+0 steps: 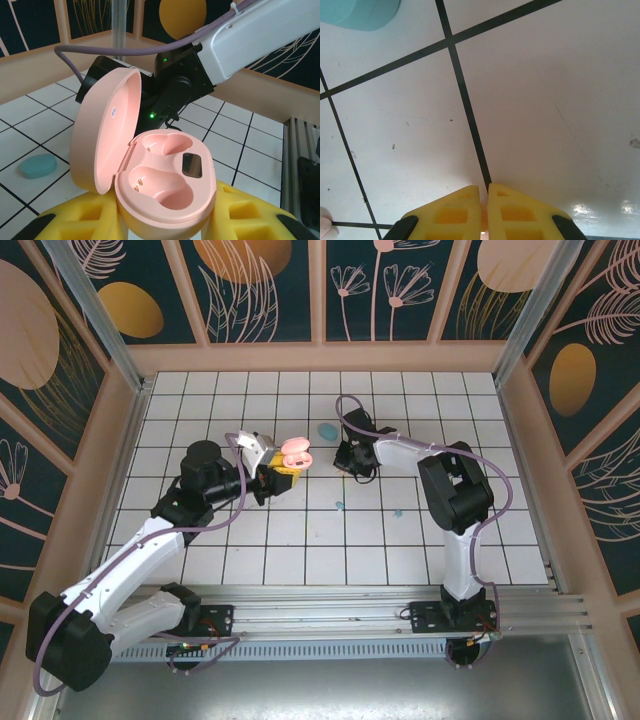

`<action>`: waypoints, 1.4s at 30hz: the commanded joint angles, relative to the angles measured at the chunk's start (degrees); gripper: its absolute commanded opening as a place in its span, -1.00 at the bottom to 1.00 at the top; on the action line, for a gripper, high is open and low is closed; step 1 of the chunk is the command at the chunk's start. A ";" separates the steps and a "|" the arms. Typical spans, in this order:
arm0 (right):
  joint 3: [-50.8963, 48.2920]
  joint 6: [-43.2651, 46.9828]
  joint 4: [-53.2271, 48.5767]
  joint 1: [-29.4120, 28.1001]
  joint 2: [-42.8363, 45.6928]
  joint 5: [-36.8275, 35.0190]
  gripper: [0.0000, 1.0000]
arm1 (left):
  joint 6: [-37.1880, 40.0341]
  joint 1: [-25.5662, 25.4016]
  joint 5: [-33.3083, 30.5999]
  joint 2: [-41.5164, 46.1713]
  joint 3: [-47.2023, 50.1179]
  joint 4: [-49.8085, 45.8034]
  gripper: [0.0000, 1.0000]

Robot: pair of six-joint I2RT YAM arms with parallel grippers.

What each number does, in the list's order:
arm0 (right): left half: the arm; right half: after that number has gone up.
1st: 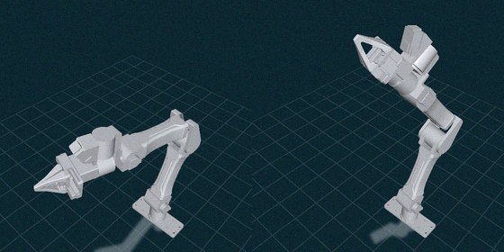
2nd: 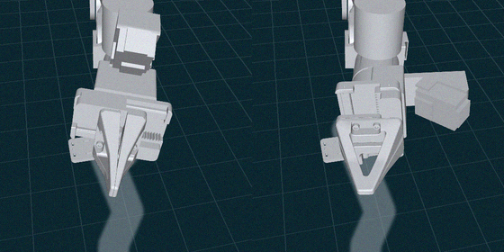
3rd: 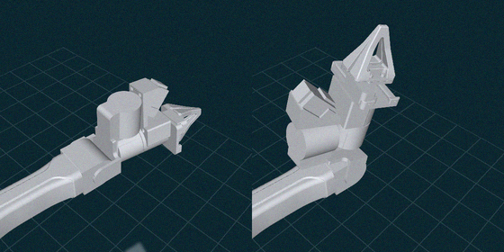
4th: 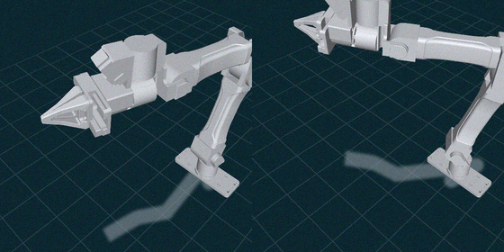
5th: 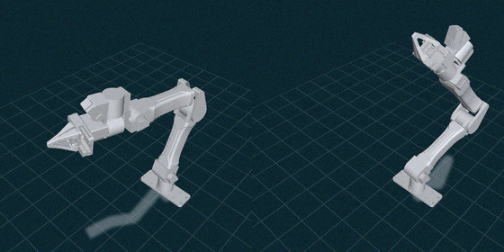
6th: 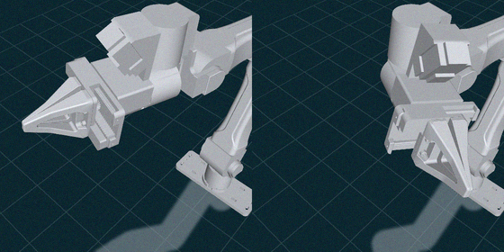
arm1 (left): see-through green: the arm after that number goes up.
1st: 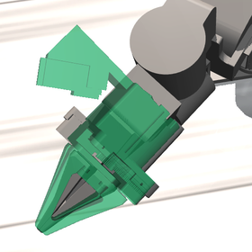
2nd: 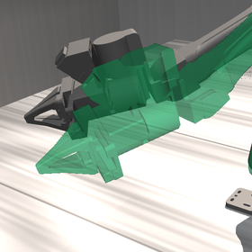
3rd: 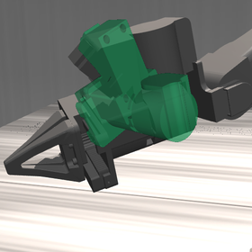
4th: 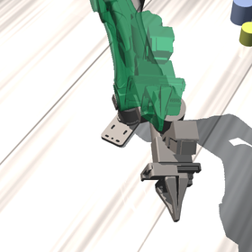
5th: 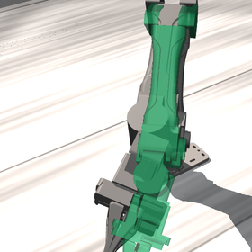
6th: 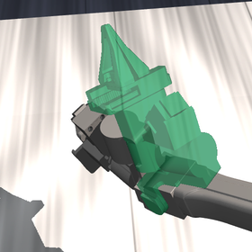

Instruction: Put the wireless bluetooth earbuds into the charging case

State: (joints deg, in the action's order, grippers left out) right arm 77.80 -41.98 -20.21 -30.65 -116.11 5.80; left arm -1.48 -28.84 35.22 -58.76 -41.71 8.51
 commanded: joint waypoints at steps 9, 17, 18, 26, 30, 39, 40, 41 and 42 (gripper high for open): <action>2.97 5.43 -7.18 -0.37 2.75 -4.15 -0.87 | 1.42 -0.26 -0.88 -0.81 0.13 0.14 -0.67; 3.85 9.98 -12.14 -1.42 2.44 -6.29 -0.88 | 1.23 -0.25 -0.59 -2.41 -0.12 0.74 -0.67; 3.78 10.61 -12.78 -1.43 2.08 -6.17 -0.88 | 1.32 -0.32 -0.61 -2.49 -0.21 0.77 -0.67; 2.98 12.97 -14.02 -1.43 0.28 -3.94 -0.74 | 1.20 -0.26 -0.79 -2.76 -0.28 0.72 -0.67; 3.07 12.62 -13.72 -1.43 0.46 -2.75 -0.59 | 1.22 -0.32 -0.99 -2.77 -0.56 0.37 -0.67; 2.35 12.18 -14.23 -1.67 0.59 -1.76 -0.46 | 1.47 -0.27 -1.40 -1.97 -0.30 -0.49 -0.67; 2.20 12.05 -14.32 -1.69 0.63 -1.85 -0.45 | 1.48 -0.25 -1.55 -1.88 -0.30 -0.58 -0.67; 2.18 12.01 -14.48 -1.77 0.78 -1.85 -0.44 | 1.48 -0.29 -1.60 -1.80 -0.30 -0.67 -0.67; 2.09 11.92 -14.50 -1.86 0.79 -1.87 -0.43 | 1.48 -0.31 -1.62 -1.79 -0.21 -0.63 -0.67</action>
State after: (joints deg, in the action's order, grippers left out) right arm 80.16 -29.91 -32.10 -31.94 -115.35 3.09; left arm -1.04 -28.84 33.91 -61.43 -41.71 8.47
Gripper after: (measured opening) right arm 0.281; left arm 0.327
